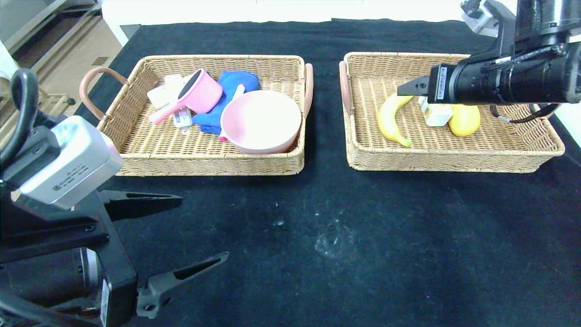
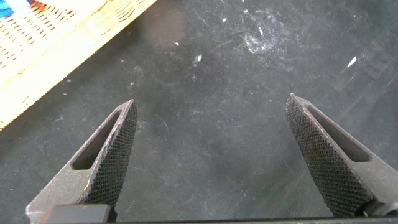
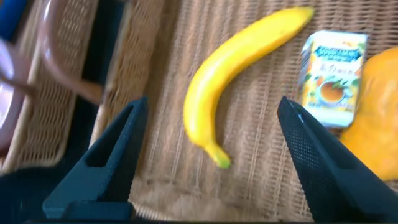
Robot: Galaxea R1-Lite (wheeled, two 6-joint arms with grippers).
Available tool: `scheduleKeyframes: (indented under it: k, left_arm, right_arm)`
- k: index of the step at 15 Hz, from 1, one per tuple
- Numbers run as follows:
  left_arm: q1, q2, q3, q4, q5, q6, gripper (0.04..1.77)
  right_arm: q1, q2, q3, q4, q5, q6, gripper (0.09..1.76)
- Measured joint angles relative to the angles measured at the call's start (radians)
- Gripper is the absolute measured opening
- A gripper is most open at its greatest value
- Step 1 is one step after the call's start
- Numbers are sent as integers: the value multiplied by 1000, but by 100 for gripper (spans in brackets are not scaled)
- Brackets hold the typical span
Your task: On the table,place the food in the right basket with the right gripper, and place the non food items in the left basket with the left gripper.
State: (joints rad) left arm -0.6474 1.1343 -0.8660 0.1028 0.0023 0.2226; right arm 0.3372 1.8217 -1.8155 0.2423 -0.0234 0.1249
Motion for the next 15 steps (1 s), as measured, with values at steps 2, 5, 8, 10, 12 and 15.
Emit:
scheduleKeyframes:
  k: [2,5,8,10,12,15]
  left_arm:
    - [0,-3,-1,0,1,0,172]
    - [0,-11,-1,0,4,0,172]
    - [1,-37,-5,1,9,0,172]
    - [2,-72,-2,4,12,-1,172]
    - [13,-123,11,48,15,-4,172]
    - [43,-227,22,157,37,-9,172]
  right_arm:
    - [0,-74,107,-2,44,-63,157]
    - [3,-202,276,-3,78,-130,162]
    - [4,-336,435,-10,97,-171,165]
    - [5,-427,524,-14,100,-180,166]
    - [5,-527,603,-14,102,-183,167]
    - [3,-699,718,-8,103,-181,168]
